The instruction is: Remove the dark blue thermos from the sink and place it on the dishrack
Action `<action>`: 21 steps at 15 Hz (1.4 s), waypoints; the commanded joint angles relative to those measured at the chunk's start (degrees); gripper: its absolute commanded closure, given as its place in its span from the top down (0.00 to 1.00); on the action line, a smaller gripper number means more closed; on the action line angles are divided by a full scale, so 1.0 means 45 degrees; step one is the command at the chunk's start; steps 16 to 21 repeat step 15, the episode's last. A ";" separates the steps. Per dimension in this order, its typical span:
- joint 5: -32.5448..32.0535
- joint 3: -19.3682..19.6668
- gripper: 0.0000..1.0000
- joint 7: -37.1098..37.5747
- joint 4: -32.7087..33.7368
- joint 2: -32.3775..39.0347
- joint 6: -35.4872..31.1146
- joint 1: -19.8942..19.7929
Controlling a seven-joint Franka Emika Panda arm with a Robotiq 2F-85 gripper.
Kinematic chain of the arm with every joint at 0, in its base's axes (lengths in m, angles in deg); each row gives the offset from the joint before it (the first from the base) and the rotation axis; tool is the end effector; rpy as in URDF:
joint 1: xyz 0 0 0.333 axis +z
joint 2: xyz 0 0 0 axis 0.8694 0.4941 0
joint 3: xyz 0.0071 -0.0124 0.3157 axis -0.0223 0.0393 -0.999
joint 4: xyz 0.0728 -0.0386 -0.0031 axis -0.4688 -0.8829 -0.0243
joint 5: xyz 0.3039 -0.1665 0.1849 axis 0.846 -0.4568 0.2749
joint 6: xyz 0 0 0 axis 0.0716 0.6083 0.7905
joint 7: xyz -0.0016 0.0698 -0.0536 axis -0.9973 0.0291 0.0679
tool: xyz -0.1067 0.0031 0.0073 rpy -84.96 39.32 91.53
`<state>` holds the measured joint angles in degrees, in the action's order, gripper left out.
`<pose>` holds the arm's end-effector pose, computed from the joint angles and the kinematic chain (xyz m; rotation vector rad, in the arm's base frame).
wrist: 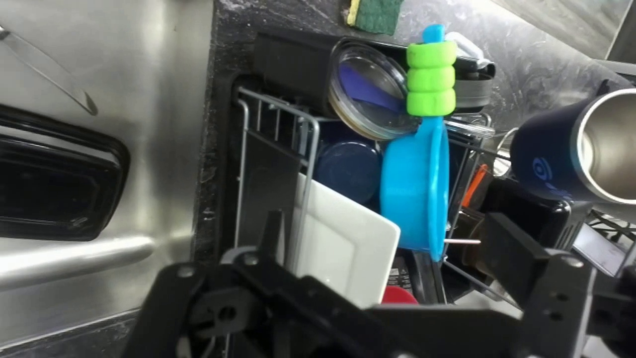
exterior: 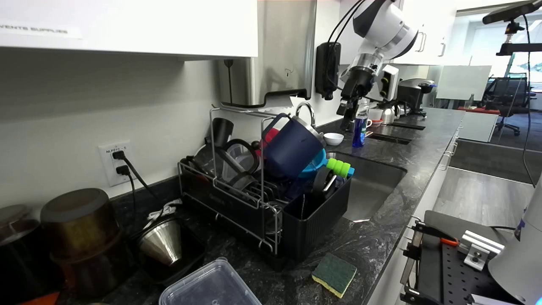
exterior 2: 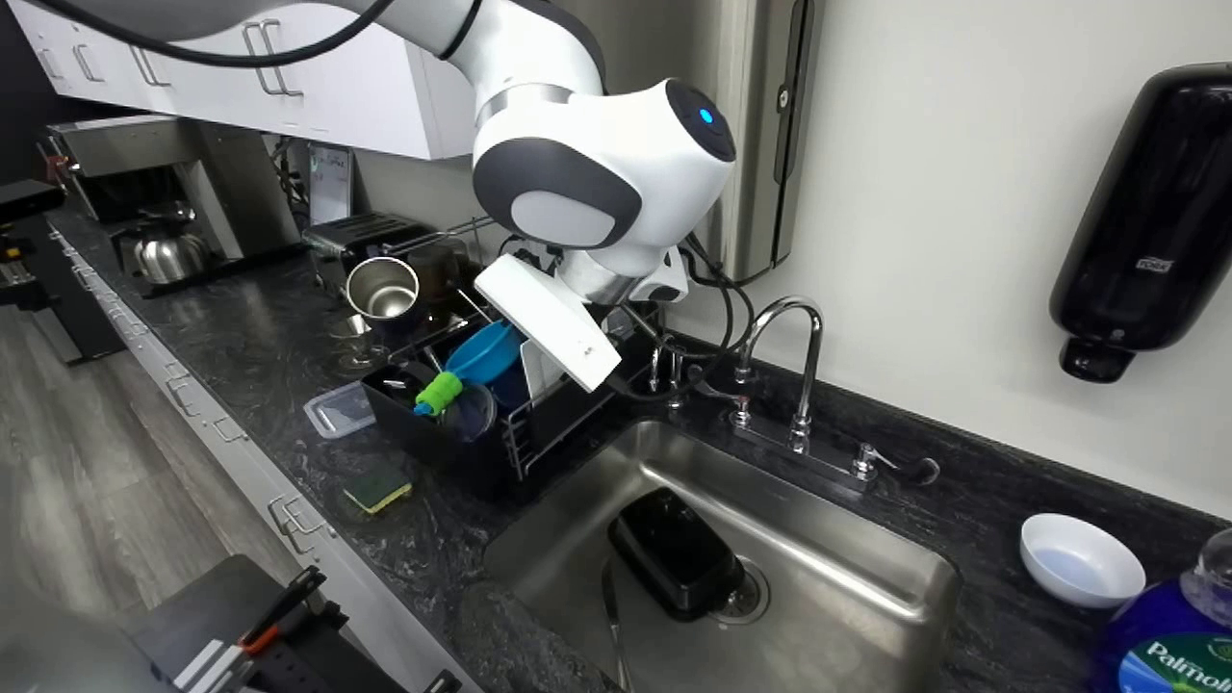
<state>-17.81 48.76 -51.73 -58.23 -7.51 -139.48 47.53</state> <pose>0.4359 -0.1919 0.3833 -2.4746 -0.0985 -0.1636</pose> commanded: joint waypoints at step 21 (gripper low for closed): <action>-0.3185 0.0161 1.00 0.1249 0.1284 0.0718 -0.1374 -0.0322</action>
